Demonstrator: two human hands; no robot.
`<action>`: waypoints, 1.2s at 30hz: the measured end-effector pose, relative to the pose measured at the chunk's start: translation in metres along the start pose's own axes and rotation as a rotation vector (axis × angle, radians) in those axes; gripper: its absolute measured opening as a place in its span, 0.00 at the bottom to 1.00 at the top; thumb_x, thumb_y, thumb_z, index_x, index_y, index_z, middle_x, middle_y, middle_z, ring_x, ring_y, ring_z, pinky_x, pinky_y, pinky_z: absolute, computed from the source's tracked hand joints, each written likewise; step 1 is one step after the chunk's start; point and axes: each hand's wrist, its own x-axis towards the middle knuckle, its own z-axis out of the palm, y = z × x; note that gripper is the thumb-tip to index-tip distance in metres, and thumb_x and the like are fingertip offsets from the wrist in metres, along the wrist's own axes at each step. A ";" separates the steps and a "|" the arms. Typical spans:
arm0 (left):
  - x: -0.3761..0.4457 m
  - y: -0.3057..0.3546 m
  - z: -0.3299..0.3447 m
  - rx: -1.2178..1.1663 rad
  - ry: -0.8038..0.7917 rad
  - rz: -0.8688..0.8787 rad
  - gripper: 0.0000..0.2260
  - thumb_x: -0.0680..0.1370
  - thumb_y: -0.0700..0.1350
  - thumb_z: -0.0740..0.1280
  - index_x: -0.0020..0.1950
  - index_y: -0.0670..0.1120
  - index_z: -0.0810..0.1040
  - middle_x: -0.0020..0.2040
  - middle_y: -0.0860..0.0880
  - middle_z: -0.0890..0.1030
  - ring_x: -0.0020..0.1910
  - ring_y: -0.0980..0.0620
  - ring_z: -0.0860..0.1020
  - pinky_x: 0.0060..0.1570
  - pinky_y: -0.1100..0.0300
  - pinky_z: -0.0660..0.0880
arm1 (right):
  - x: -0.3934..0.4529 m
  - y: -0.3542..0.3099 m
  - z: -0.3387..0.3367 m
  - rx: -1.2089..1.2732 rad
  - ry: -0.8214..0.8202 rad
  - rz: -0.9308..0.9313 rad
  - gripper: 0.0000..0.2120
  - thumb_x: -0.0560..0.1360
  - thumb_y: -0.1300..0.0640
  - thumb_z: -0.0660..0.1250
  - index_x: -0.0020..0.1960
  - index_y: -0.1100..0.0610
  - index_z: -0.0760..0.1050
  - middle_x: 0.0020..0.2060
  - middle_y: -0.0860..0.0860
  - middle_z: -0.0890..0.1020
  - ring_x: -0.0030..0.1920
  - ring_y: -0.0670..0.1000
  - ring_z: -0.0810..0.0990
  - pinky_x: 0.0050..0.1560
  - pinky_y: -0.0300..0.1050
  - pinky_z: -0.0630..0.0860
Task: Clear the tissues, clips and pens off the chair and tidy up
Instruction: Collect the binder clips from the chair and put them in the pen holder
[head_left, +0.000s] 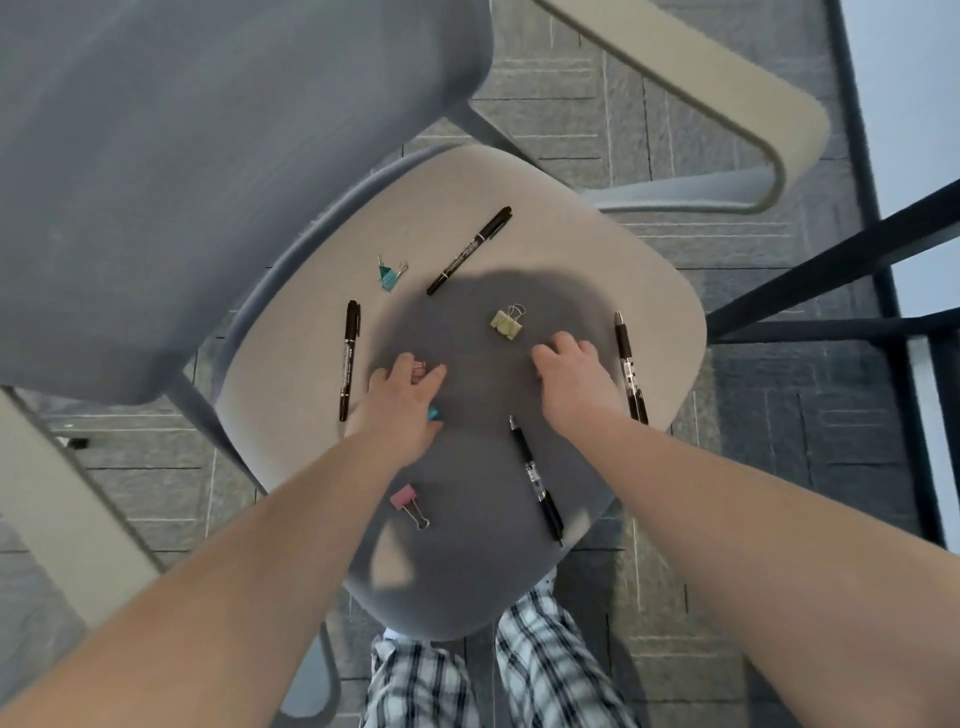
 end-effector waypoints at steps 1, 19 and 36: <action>0.000 0.000 -0.001 -0.016 0.017 -0.006 0.30 0.75 0.53 0.66 0.73 0.54 0.58 0.71 0.42 0.58 0.64 0.39 0.65 0.63 0.44 0.70 | 0.001 0.000 -0.001 0.005 0.002 -0.001 0.11 0.76 0.67 0.57 0.57 0.58 0.69 0.59 0.55 0.69 0.60 0.59 0.67 0.40 0.48 0.66; 0.002 0.005 -0.017 0.055 0.008 -0.078 0.16 0.74 0.31 0.61 0.60 0.41 0.66 0.62 0.41 0.62 0.53 0.40 0.71 0.42 0.51 0.68 | 0.024 -0.026 -0.022 0.383 0.187 0.173 0.10 0.74 0.66 0.53 0.55 0.61 0.66 0.54 0.59 0.71 0.53 0.63 0.74 0.47 0.52 0.68; 0.001 -0.018 -0.014 -0.205 0.100 -0.152 0.09 0.74 0.35 0.62 0.54 0.37 0.69 0.59 0.41 0.66 0.50 0.38 0.76 0.48 0.47 0.75 | 0.051 -0.054 -0.003 0.245 0.074 0.130 0.09 0.79 0.59 0.56 0.57 0.62 0.62 0.57 0.61 0.69 0.54 0.66 0.76 0.46 0.53 0.69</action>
